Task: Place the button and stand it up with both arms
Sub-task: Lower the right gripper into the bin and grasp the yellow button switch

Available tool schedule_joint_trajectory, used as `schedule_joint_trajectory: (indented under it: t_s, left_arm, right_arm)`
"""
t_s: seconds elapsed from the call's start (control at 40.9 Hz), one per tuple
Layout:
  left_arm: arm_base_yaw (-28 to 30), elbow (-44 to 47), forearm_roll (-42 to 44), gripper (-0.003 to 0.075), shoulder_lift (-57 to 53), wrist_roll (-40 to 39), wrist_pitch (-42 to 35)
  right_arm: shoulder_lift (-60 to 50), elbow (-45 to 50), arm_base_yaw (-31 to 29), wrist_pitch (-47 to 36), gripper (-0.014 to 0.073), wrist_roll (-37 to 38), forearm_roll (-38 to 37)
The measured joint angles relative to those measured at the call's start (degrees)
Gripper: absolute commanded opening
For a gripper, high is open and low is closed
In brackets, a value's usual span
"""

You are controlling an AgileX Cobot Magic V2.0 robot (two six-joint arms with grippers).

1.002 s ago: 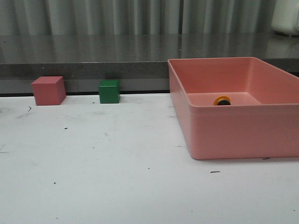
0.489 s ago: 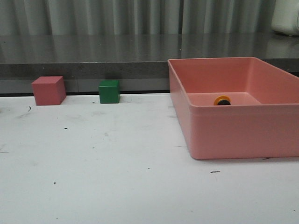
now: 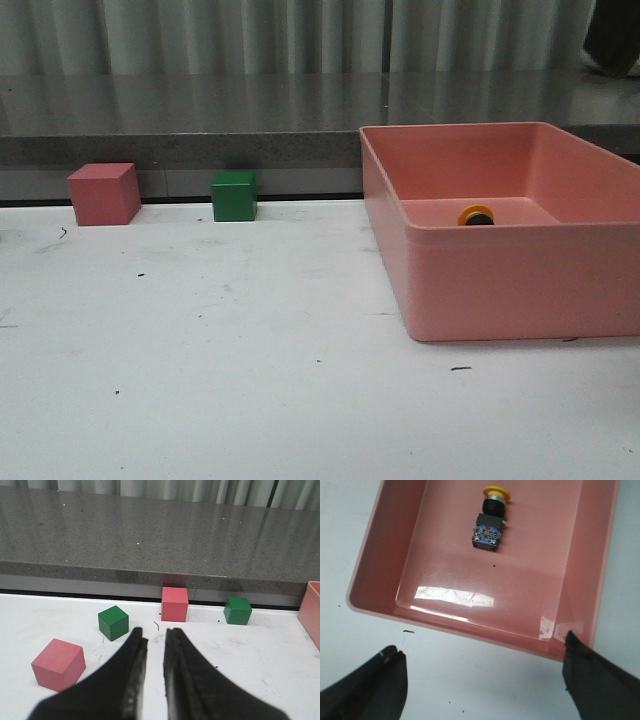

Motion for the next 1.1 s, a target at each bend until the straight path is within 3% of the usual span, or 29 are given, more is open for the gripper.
schedule_joint_trajectory:
  t_s: [0.342, 0.635, 1.1]
  left_arm:
    - [0.0, 0.0, 0.0, -0.0002, 0.0, 0.0, 0.0]
    - [0.0, 0.0, 0.0, -0.002, 0.0, 0.0, 0.0]
    - [0.0, 0.0, 0.0, -0.002, 0.0, 0.0, 0.0]
  right_arm:
    - [19.93, -13.82, 0.57, 2.38, 0.0644, 0.69, 0.13]
    - [34.06, -24.04, 0.57, 2.73, 0.0644, 6.33, -0.88]
    - [45.59, -27.89, 0.57, -0.55, 0.0644, 14.6, -3.64]
